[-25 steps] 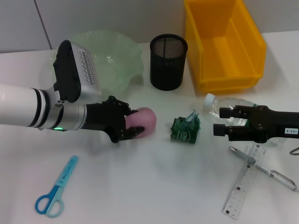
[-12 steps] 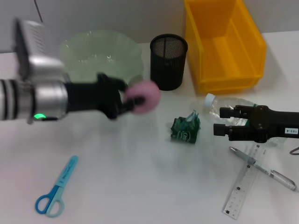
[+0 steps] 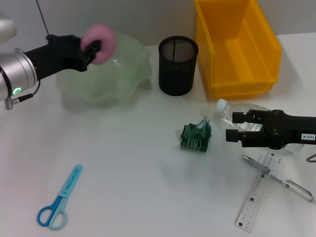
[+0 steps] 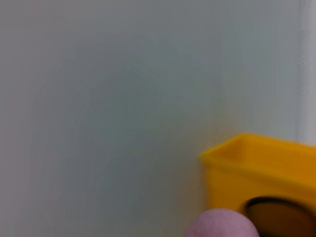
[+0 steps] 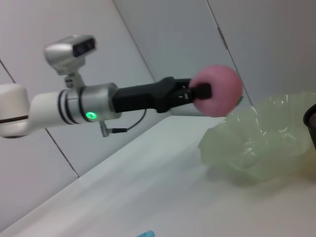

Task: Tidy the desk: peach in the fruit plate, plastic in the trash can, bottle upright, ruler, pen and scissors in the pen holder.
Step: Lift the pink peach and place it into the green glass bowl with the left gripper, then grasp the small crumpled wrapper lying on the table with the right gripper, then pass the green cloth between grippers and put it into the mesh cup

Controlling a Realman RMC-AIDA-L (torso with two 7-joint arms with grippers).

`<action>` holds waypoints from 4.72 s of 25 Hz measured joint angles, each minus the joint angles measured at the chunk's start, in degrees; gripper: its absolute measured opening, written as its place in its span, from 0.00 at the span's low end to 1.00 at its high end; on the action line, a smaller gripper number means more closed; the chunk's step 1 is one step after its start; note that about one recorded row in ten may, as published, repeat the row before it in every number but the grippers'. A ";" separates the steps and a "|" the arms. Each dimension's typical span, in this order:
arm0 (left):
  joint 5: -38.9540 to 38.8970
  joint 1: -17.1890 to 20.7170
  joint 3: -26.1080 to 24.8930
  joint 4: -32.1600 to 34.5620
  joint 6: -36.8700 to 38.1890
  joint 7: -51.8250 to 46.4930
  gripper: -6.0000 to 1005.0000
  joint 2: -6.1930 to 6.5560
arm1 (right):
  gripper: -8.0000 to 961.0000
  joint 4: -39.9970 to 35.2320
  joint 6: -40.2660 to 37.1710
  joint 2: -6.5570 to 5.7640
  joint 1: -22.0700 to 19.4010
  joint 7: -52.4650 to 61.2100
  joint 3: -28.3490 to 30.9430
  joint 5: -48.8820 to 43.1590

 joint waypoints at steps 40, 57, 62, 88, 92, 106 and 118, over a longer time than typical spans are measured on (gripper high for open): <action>-4.34 -1.89 -0.26 -4.32 26.21 -12.98 0.81 3.72 | 0.87 0.00 0.40 -0.39 -0.15 0.15 3.28 0.31; 5.53 5.20 -0.66 -5.89 37.47 -6.37 0.81 4.44 | 0.87 -11.66 -4.64 -2.27 9.02 15.76 -8.80 -2.59; 5.67 5.91 -2.94 -5.89 37.44 -6.01 0.80 4.52 | 0.87 -19.56 -6.93 -3.15 19.23 24.44 -17.25 -13.16; 5.90 9.07 -4.05 -6.50 34.54 -6.19 0.80 4.44 | 0.86 -12.63 12.83 6.71 32.28 16.70 -36.38 -38.41; 5.90 9.12 -4.05 -6.51 34.49 -6.20 0.79 4.51 | 0.86 -10.33 15.38 7.03 32.18 15.97 -36.95 -37.98; 5.88 9.12 -4.05 -6.50 34.45 -6.02 0.79 4.73 | 0.54 -9.58 19.69 7.07 30.69 16.60 -41.73 -35.55; 5.82 9.12 -4.07 -6.51 34.49 -6.00 0.79 4.89 | 0.14 -15.96 13.80 6.57 28.97 16.38 -37.75 -30.91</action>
